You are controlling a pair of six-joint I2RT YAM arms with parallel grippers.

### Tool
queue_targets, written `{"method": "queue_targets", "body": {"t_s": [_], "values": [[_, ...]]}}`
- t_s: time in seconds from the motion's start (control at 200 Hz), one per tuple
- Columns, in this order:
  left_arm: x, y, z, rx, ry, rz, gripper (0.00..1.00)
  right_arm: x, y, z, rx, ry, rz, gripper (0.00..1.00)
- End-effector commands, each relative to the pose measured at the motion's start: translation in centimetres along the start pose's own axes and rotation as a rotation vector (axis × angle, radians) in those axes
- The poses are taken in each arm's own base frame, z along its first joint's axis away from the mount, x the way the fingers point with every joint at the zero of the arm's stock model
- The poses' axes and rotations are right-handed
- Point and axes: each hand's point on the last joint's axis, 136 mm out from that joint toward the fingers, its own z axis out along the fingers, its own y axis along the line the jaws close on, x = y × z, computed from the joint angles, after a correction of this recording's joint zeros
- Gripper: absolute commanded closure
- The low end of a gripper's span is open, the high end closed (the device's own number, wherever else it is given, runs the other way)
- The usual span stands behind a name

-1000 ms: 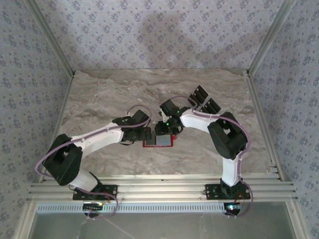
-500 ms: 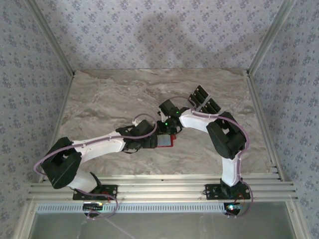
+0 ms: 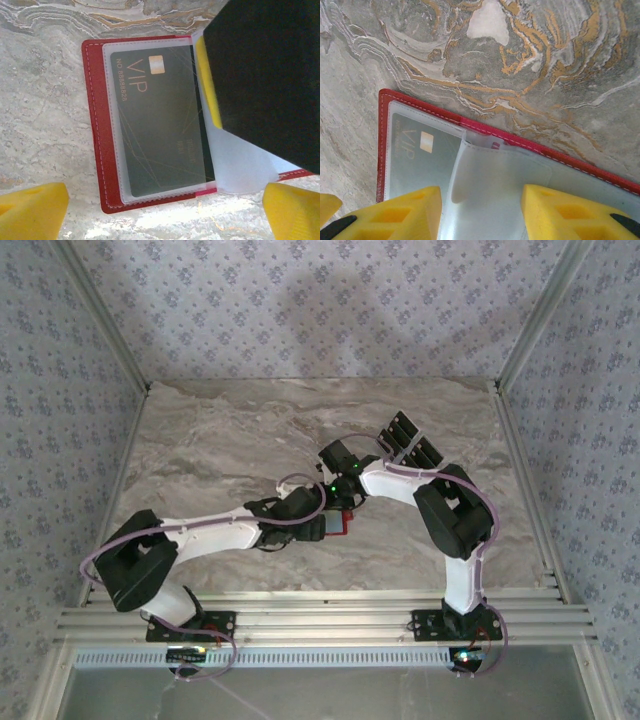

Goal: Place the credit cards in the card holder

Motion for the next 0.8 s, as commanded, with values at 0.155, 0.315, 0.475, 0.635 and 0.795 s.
{"method": "queue_targets", "body": {"t_s": [0.155, 0.315, 0.475, 0.635, 0.795], "values": [[-2.3, -1.7, -0.1, 0.018, -0.065, 0.01, 0.0, 2.2, -0.8, 1.6, 0.03, 0.083, 0.024, 0.51], [-2.4, -1.8, 0.4, 0.003, -0.059, 0.022, 0.0, 2.1, -0.7, 1.6, 0.026, 0.081, 0.023, 0.51], [-1.8, -1.4, 1.4, -0.028, -0.04, 0.03, 0.0, 2.1, -0.6, 1.5, 0.026, 0.081, 0.022, 0.51], [-0.9, -0.4, 2.1, -0.064, -0.026, 0.028, 0.0, 1.9, -0.5, 1.3, 0.024, 0.077, 0.017, 0.51], [-0.3, 0.3, 2.5, -0.084, -0.018, 0.017, 0.0, 1.4, -0.1, 0.4, 0.013, 0.057, 0.019, 0.51]]}}
